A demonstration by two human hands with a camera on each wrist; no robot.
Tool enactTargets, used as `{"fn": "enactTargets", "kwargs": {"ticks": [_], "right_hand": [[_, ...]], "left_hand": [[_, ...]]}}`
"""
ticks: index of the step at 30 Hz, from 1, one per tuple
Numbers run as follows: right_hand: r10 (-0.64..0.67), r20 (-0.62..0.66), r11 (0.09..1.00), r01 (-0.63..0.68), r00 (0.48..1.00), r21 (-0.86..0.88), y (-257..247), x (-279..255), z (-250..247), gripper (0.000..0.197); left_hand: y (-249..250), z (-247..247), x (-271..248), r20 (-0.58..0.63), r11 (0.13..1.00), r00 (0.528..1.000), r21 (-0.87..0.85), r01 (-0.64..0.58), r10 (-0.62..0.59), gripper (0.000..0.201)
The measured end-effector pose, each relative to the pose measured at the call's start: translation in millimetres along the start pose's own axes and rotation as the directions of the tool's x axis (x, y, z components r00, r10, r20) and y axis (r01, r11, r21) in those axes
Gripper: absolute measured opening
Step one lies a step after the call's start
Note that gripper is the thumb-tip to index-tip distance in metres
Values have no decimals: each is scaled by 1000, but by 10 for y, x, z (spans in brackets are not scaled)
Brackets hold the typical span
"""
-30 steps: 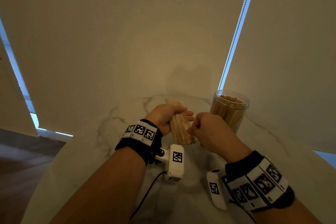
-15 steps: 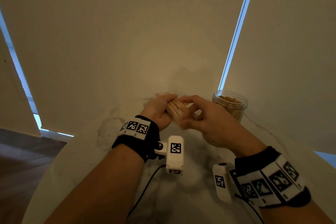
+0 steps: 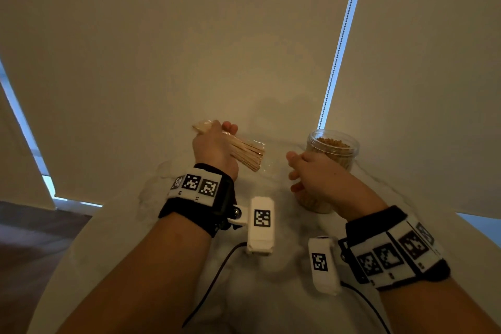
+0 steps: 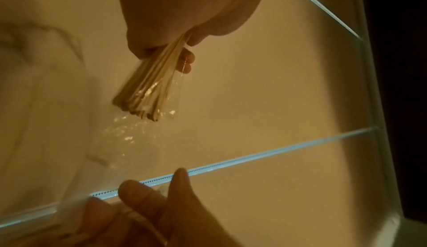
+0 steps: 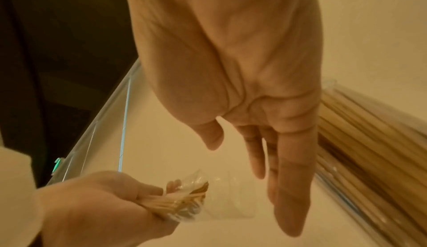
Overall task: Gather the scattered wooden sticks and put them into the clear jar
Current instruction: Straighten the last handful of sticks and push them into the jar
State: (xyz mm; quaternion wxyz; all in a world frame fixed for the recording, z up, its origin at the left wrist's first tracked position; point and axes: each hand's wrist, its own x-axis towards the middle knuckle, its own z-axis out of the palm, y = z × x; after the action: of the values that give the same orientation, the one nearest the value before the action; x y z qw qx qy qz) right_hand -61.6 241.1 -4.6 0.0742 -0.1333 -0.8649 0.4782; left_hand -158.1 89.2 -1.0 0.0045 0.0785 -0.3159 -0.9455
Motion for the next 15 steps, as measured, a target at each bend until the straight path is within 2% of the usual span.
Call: {"fn": "enactTargets", "kwargs": {"ticks": [2,5,8,10,12,15], "right_hand": [[143,43,967,-149,989,205,-13,27,36,44],[252,141,840,-289,957,459,-6,34,67,51],[225,238,661,-327,945,675,51,51,81,48],[207,250,554,-324,946,767,90,74,85,44],[203,267,489,-334,942,806,95,76,99,41],[199,309,428,-366,930,826,87,40,90,42]], "left_hand": [[-62,78,-107,15,992,994,66,-108,107,13],[-190,205,-315,69,973,977,103,-206,200,9],[-353,293,-496,130,961,966,138,-241,224,14],[-414,335,-608,182,957,963,178,-229,197,16],[-399,356,-681,230,962,962,192,-194,148,22],[-328,355,-681,293,965,950,196,-173,111,48]]}}
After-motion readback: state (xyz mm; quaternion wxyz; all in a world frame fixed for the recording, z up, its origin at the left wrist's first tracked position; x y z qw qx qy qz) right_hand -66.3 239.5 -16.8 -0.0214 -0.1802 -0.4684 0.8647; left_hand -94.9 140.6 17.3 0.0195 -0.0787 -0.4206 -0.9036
